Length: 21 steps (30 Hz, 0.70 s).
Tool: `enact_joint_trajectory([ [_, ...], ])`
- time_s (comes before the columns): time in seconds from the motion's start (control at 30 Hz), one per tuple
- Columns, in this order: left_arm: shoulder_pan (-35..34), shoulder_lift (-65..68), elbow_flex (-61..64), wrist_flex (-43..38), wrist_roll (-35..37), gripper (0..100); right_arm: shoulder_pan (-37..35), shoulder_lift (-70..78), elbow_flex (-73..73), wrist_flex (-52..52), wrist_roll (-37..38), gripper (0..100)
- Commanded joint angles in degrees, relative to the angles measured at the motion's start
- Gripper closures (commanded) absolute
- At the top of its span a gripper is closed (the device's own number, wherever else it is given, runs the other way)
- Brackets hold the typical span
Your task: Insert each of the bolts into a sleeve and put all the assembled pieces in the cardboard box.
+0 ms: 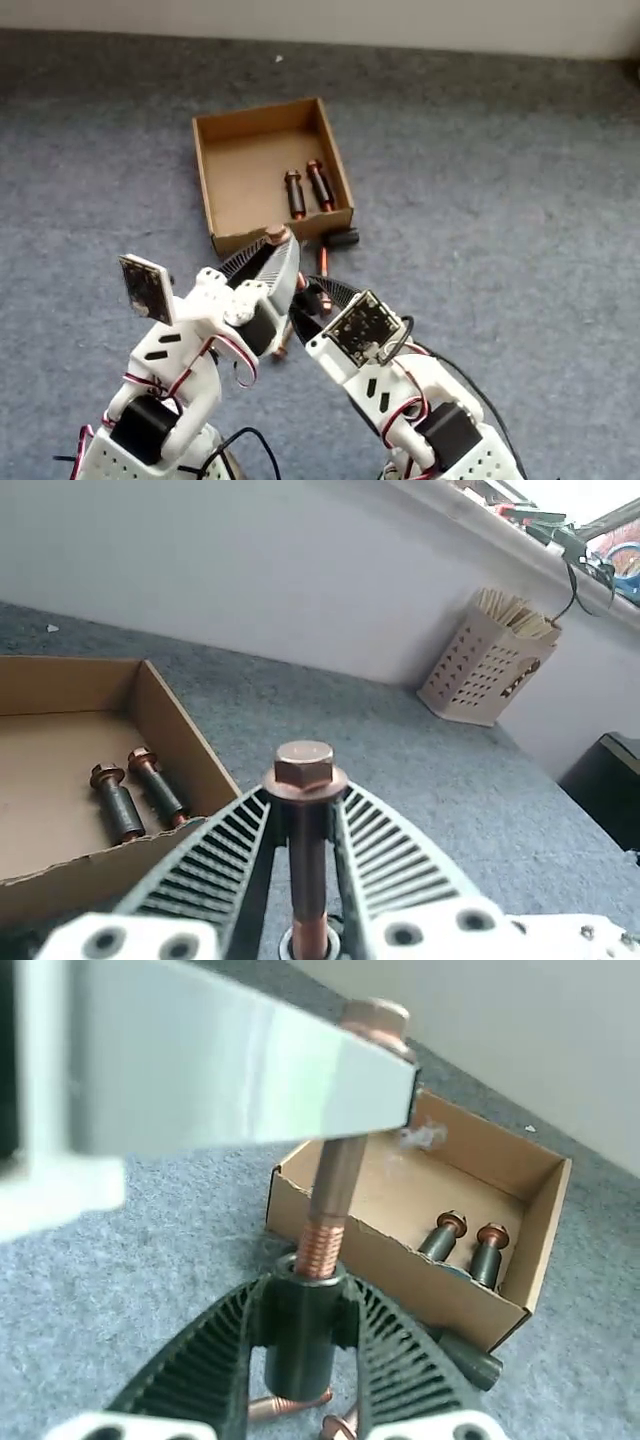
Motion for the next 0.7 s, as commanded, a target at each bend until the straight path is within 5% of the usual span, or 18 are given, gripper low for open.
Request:
enact_joint_trajectory([
  [0.0, -1.27, -0.4, 1.01, -0.35, -0.09, 100, -0.31, -0.92, -4.18, -1.89, -0.7, 99.4],
  [0.3, 1.27, -0.4, 1.1, 2.81, -0.09, 100, -0.13, -0.92, -4.26, -2.24, -2.11, 99.4],
  [0.47, 6.9, -0.4, 1.19, 7.74, -6.07, 99, 1.63, -0.92, -4.26, -6.37, -2.2, 99.4],
  [0.67, 9.98, -0.4, 1.19, 11.96, -7.21, 91, 4.53, -0.92, -4.26, -9.71, -2.29, 99.4],
])
